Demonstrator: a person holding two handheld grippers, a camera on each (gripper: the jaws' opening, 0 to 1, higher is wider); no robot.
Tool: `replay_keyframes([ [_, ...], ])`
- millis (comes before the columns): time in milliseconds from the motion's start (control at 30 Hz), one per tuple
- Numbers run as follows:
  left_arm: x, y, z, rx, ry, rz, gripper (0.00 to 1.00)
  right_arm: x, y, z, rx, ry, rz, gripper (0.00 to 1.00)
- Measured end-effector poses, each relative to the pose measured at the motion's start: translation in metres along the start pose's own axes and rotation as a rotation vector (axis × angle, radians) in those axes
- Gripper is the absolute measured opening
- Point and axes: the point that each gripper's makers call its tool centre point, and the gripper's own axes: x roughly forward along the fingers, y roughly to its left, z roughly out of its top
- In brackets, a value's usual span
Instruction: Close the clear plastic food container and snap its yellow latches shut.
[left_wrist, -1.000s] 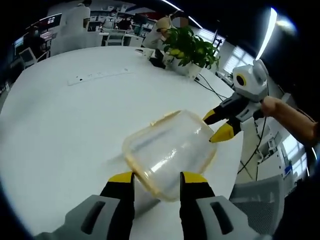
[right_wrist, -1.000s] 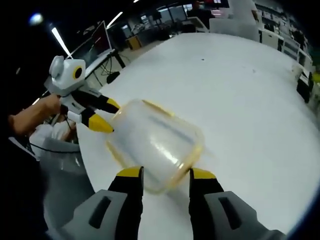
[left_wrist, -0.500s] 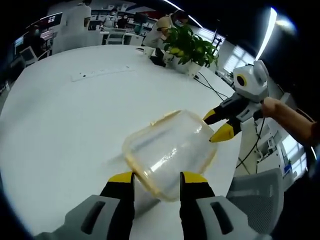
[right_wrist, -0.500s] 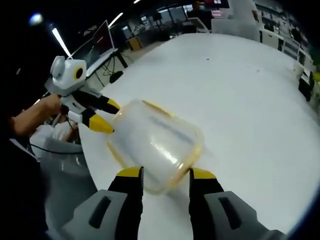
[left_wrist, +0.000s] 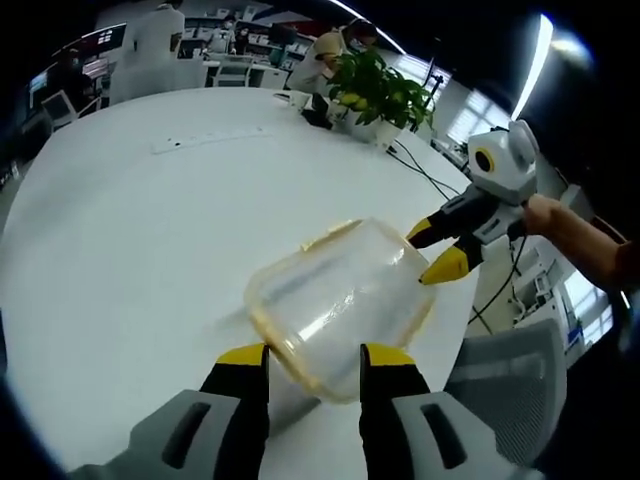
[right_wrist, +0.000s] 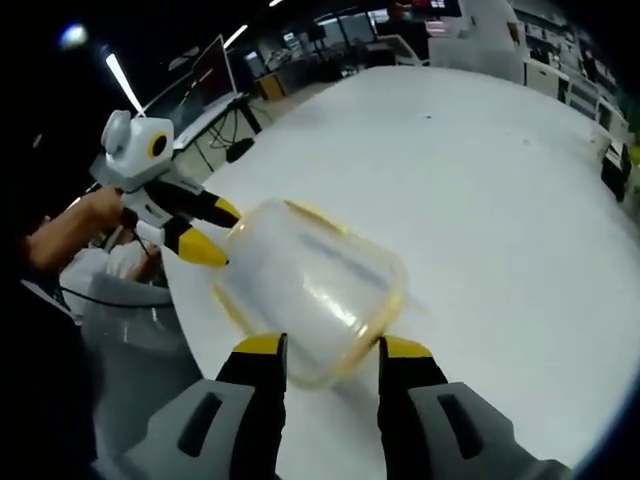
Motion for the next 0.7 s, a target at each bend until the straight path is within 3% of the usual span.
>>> replay_keyframes([
  [700,-0.028,0.000,-0.032,-0.003,0.011,0.003,0.28,0.009,0.037,-0.011,-0.007,0.004,0.007,0.32],
])
